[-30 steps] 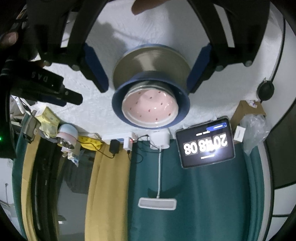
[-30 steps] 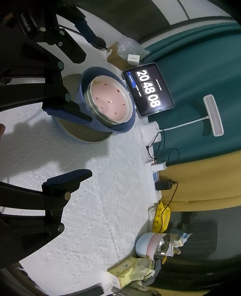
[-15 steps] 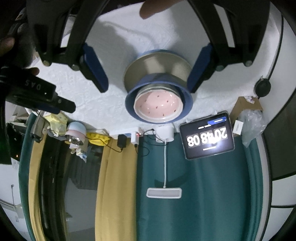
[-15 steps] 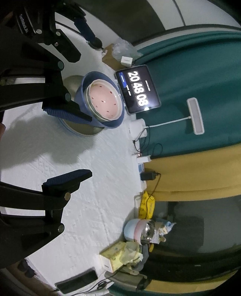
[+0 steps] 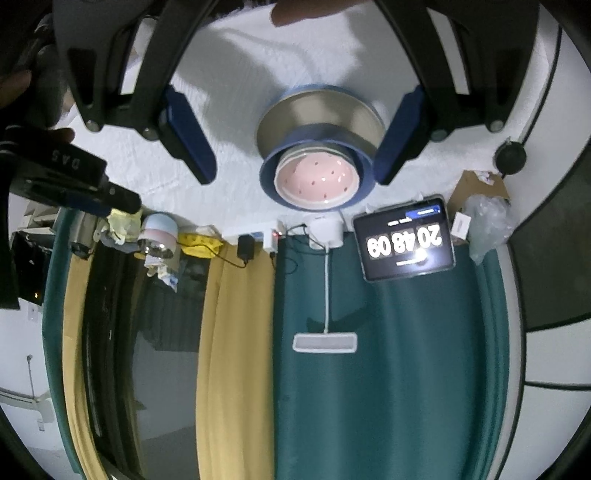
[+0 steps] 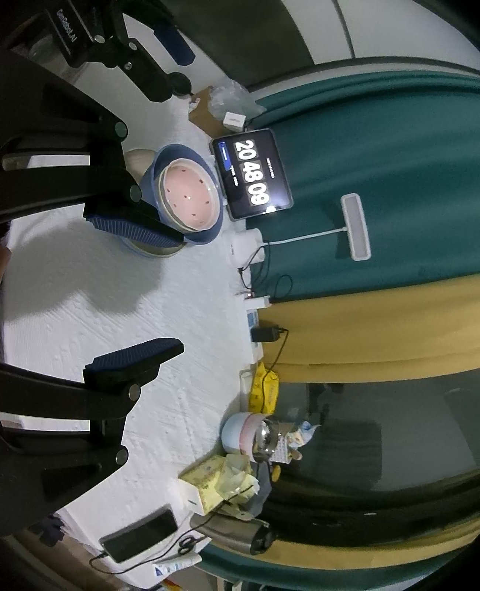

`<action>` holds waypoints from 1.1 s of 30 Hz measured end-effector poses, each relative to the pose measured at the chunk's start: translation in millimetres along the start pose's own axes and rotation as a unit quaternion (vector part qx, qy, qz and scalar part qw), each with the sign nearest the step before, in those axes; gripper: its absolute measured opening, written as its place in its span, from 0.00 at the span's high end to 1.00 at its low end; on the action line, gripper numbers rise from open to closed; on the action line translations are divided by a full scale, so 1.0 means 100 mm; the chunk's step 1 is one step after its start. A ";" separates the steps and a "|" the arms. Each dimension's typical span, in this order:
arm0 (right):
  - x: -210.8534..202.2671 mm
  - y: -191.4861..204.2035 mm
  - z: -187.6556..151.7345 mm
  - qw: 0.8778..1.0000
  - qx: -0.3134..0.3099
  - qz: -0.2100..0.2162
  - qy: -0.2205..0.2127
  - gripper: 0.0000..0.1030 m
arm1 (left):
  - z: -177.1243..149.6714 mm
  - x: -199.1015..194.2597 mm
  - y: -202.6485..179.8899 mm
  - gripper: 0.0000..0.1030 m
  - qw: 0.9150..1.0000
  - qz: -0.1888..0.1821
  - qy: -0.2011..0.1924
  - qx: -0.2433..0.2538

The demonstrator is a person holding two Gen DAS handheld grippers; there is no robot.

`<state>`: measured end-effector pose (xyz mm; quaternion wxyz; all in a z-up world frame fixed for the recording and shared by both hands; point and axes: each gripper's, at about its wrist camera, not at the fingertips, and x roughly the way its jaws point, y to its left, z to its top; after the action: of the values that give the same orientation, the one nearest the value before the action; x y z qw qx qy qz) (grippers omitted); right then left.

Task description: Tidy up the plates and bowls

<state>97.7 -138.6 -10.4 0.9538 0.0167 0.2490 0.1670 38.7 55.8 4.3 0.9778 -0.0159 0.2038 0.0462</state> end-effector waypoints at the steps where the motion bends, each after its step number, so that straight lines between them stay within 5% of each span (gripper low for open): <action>1: -0.04 0.01 0.01 1.000 -0.001 -0.001 -0.004 0.47 | 0.01 -0.02 0.00 0.15 1.000 0.004 -0.002 0.002; 33: -0.50 -0.03 0.22 0.998 0.004 -0.001 -0.055 0.46 | 0.35 -0.38 0.13 0.15 0.998 0.030 -0.038 -0.027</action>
<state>68.5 -156.7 32.2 0.9661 0.0297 0.1972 0.1641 16.8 67.3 51.0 0.9822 -0.0343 0.1654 0.0820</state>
